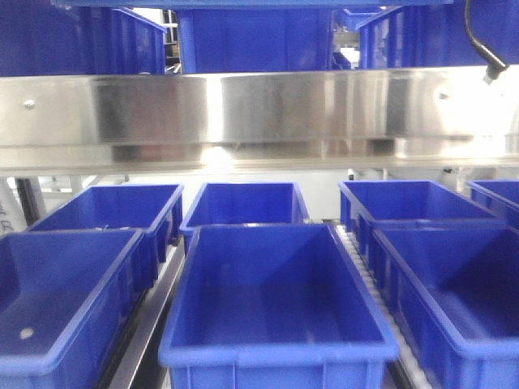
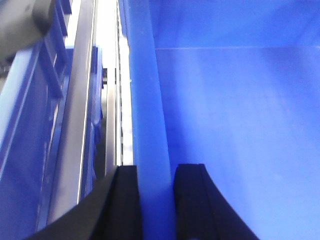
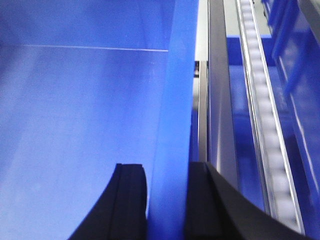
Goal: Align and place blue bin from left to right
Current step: 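Back the base away from the shelf holding the bin in both grippers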
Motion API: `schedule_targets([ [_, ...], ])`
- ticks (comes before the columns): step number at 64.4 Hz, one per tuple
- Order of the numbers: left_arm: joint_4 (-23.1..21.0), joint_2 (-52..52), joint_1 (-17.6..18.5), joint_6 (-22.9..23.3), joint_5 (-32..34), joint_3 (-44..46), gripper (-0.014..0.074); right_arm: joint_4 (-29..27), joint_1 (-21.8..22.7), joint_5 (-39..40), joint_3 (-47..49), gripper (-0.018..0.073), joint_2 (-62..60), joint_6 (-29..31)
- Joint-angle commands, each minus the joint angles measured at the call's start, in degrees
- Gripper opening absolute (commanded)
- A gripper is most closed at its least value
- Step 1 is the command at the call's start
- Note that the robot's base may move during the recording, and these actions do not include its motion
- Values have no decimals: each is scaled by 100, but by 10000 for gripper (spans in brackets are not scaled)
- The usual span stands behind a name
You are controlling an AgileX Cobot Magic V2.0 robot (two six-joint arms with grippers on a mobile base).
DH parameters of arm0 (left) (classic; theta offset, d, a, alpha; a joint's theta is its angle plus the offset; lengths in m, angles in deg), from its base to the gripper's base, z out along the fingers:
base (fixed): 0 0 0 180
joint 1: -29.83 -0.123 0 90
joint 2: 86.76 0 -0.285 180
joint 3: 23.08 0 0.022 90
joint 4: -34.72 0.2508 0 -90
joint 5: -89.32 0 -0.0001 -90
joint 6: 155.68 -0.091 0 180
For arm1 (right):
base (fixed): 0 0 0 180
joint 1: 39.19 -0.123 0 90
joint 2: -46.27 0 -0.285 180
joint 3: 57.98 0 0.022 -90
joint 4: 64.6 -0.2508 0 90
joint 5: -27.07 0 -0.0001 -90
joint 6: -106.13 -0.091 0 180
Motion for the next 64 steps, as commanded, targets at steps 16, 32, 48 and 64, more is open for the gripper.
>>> schedule_targets([
  [16, -180, -147, 77, -61, 469, 100, -16, -126, -21, 556, 119, -79, -161, 119],
  [32, -180, -147, 77, -61, 469, 100, -16, -126, -21, 556, 119, -79, -161, 119],
  [48, -180, -147, 77, -61, 469, 100, -16, -126, -21, 556, 119, -79, -161, 119],
  [64, -180, -147, 77, -61, 469, 100, -16, -126, -21, 556, 119, -79, -161, 119],
])
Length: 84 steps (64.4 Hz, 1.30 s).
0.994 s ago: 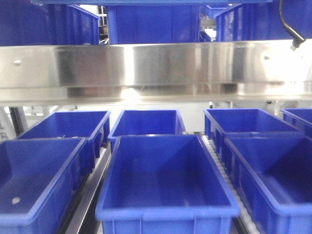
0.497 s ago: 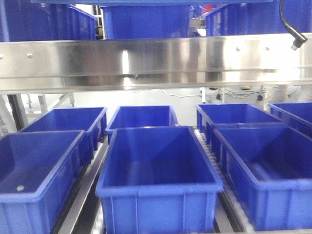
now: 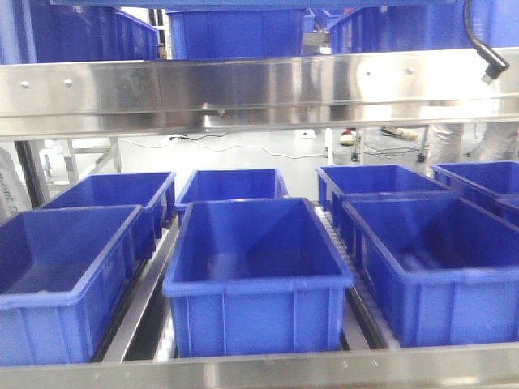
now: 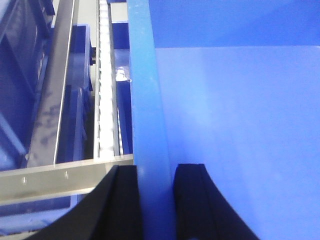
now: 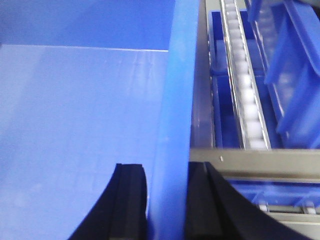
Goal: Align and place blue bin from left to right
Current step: 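Back the base away from the shelf holding the bin in both grippers, then turn the base away from the shelf carrying the blue bin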
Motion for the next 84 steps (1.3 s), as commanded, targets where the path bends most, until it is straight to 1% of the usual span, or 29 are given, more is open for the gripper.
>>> schedule_targets([
  [1, -180, -147, 77, -61, 469, 100, -16, -126, -21, 556, 119, -79, -161, 119],
  [84, -180, -147, 77, -61, 469, 100, -16, -126, -21, 556, 119, -79, -161, 119],
])
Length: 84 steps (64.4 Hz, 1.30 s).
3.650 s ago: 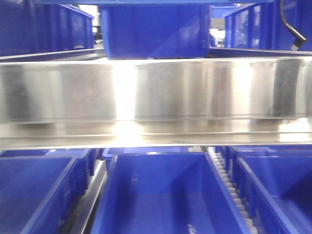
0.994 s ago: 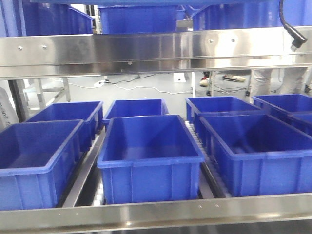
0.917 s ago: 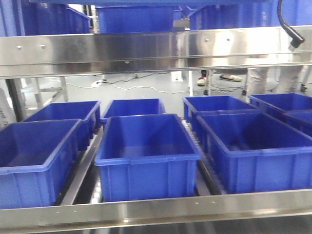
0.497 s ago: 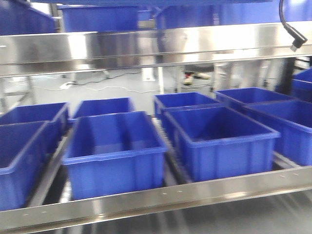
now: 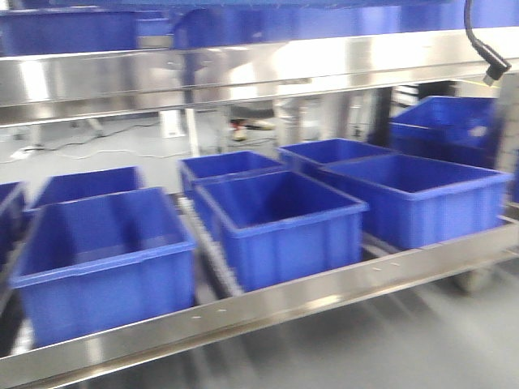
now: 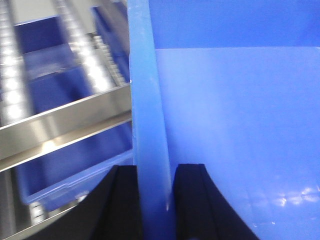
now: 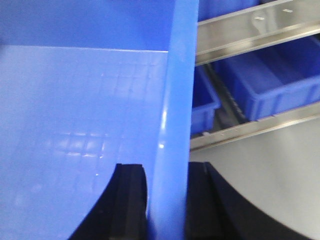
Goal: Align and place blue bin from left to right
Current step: 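Turn the base away from the shelf carrying the blue bin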
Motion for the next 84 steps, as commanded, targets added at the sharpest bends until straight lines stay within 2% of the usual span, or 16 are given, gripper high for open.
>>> schedule_targets([
  [1, -191, -146, 77, -61, 469, 100, -16, -114, -21, 556, 119, -79, -161, 119],
  [84, -191, -146, 77, -61, 469, 100, -16, -114, -21, 556, 119, -79, -161, 119],
])
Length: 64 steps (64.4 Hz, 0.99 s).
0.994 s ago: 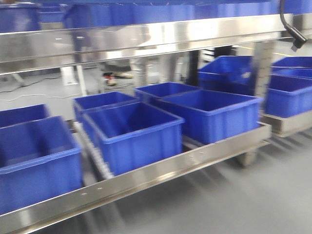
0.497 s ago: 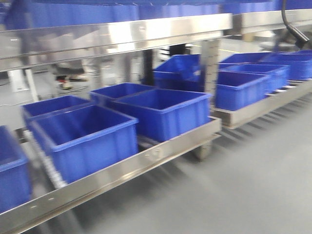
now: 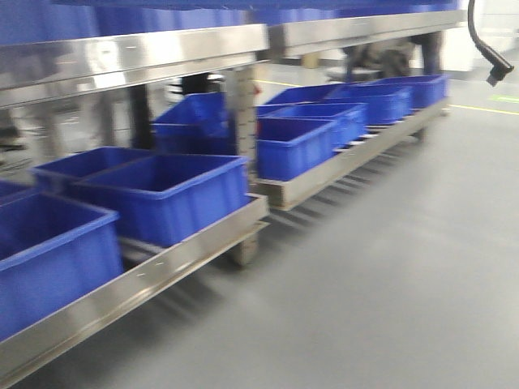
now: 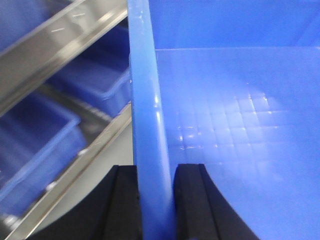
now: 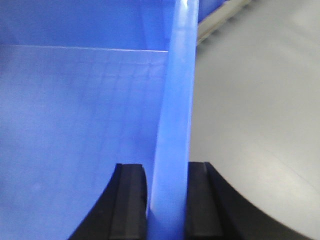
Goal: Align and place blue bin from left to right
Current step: 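Turn the base away from the shelf carrying the blue bin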
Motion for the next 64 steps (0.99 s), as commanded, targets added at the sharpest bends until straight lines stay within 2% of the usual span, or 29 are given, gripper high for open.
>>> schedule_targets([
  [1, -189, -146, 77, -61, 469, 100, -16, -125, -21, 556, 119, -79, -161, 119],
  [64, -189, -146, 77, -61, 469, 100, -16, -125, -21, 556, 119, -79, -161, 119],
])
